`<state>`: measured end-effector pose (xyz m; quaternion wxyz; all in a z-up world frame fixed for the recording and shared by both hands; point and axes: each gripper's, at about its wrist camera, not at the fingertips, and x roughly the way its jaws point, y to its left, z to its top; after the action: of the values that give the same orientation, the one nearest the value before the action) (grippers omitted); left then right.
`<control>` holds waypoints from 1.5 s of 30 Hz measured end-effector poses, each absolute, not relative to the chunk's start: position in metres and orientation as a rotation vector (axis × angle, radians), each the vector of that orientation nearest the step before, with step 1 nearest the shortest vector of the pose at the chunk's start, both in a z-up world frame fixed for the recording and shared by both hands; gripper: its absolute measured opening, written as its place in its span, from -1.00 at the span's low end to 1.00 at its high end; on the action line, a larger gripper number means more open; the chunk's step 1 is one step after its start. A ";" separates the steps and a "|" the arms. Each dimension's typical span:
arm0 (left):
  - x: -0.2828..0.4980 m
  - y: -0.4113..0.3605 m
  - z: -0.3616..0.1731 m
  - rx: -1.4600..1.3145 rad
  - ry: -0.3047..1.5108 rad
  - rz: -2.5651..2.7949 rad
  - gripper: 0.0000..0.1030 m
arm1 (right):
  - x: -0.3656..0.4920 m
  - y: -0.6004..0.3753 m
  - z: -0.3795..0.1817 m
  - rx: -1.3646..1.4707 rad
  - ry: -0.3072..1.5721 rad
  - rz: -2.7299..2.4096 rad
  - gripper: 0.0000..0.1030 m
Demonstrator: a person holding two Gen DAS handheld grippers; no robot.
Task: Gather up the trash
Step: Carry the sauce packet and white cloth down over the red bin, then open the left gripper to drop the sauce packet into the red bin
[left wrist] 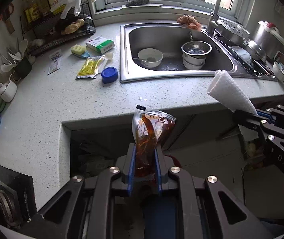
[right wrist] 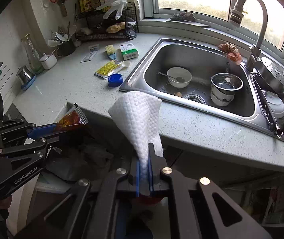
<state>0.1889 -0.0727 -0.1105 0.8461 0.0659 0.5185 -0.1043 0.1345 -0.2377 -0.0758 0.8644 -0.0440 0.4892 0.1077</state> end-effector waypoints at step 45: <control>0.216 -0.172 -0.542 0.156 1.561 -0.416 -0.49 | 0.112 -0.327 -0.461 0.213 1.413 -0.058 -0.89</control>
<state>0.2161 -0.1719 -0.5421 0.6885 0.0696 0.6975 -0.1861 0.1123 -0.3271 -0.4611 0.7551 0.0977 0.6478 -0.0266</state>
